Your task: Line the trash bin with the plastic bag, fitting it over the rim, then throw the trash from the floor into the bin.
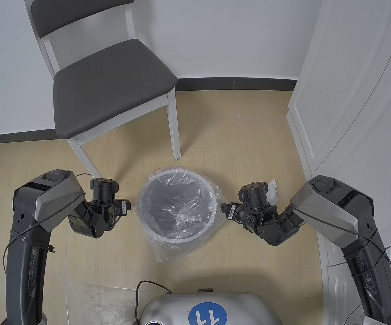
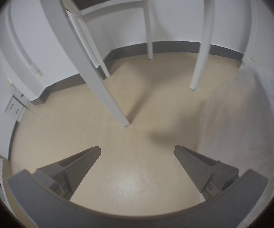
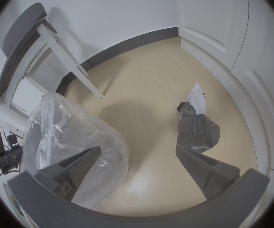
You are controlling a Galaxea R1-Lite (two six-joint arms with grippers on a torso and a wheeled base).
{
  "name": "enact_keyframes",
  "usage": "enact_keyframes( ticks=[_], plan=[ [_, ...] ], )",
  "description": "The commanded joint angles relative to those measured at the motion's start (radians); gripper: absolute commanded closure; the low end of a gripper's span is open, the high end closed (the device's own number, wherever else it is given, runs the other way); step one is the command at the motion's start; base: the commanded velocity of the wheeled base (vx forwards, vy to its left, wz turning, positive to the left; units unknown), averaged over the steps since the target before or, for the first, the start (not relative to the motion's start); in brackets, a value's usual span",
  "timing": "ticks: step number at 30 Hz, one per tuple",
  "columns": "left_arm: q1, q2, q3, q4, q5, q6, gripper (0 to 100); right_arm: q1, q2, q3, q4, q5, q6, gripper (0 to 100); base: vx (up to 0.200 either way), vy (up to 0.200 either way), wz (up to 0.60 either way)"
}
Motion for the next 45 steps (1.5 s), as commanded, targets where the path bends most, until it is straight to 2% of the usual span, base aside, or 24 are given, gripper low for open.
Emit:
enact_keyframes(
  ticks=[1,7,11,12,15,16,18,21,26,27,30,32,34,38,41,42,44,45],
  plan=[
    [0.001,0.102,-0.122,0.002,0.108,-0.004,0,-0.01,0.056,-0.063,-0.001,-0.028,0.012,0,0.0,0.0,0.0],
    [-0.001,0.09,-0.107,-0.004,0.111,-0.006,0,-0.013,0.053,-0.064,-0.001,-0.033,0.013,0,0.0,0.0,0.0],
    [0.008,-0.02,0.004,-0.005,0.083,0.0,0,-0.013,-0.013,0.026,0.007,-0.03,-0.014,0,0.0,0.0,0.0],
    [0.012,-0.097,0.088,-0.007,0.016,0.0,0,-0.012,-0.074,0.098,0.027,-0.019,-0.056,0,0.0,0.0,0.0],
    [0.022,-0.209,0.209,-0.004,-0.107,0.027,0,-0.006,-0.154,0.187,0.025,-0.019,-0.117,0,0.0,0.0,0.0],
    [0.024,-0.217,0.222,-0.005,-0.116,0.033,0,-0.006,-0.162,0.195,0.025,-0.019,-0.123,0,0.0,0.0,0.0],
    [0.031,-0.275,0.298,-0.025,-0.182,0.079,0,-0.001,-0.225,0.259,0.022,-0.013,-0.169,0,0.0,0.0,0.0],
    [0.025,-0.336,0.37,-0.067,-0.201,0.091,0,0.01,-0.281,0.325,0.018,0.004,-0.203,0,0.0,0.0,0.0],
    [0.012,-0.392,0.429,-0.088,-0.201,0.096,0,0.025,-0.306,0.362,-0.016,0.012,-0.218,0,0.0,0.0,0.0],
    [-0.031,-0.439,0.479,-0.117,-0.201,0.08,0,0.034,-0.307,0.379,-0.05,0.012,-0.237,0,0.0,0.0,0.0],
    [-0.073,-0.453,0.507,-0.173,-0.192,0.059,0,0.051,-0.314,0.387,-0.081,0.007,-0.238,0,0.0,0.0,0.0],
    [-0.111,-0.456,0.528,-0.238,-0.167,0.02,0,0.086,-0.318,0.394,-0.137,0.001,-0.23,0,0.0,0.0,0.0],
    [-0.125,-0.459,0.547,-0.272,-0.144,0.022,0,0.142,-0.312,0.417,-0.214,0.001,-0.226,0,0.0,0.0,0.0],
    [-0.133,-0.473,0.547,-0.277,-0.122,0.034,0,0.231,-0.257,0.447,-0.325,-0.007,-0.227,0,0.0,0.0,0.0],
    [-0.145,-0.525,0.579,-0.28,-0.061,0.083,0,0.274,-0.18,0.416,-0.391,-0.084,-0.24,0,0.0,0.0,0.0],
    [-0.146,-0.528,0.584,-0.281,-0.057,0.088,0,0.275,-0.176,0.413,-0.395,-0.091,-0.24,0,0.0,0.0,0.0],
    [-0.169,-0.632,0.679,-0.347,0.042,0.177,0,0.293,-0.119,0.375,-0.473,-0.176,-0.275,0,0.0,0.0,0.0],
    [-0.176,-0.649,0.696,-0.367,0.046,0.185,0,0.293,-0.114,0.371,-0.479,-0.177,-0.286,0,0.0,0.0,0.0]
  ],
)
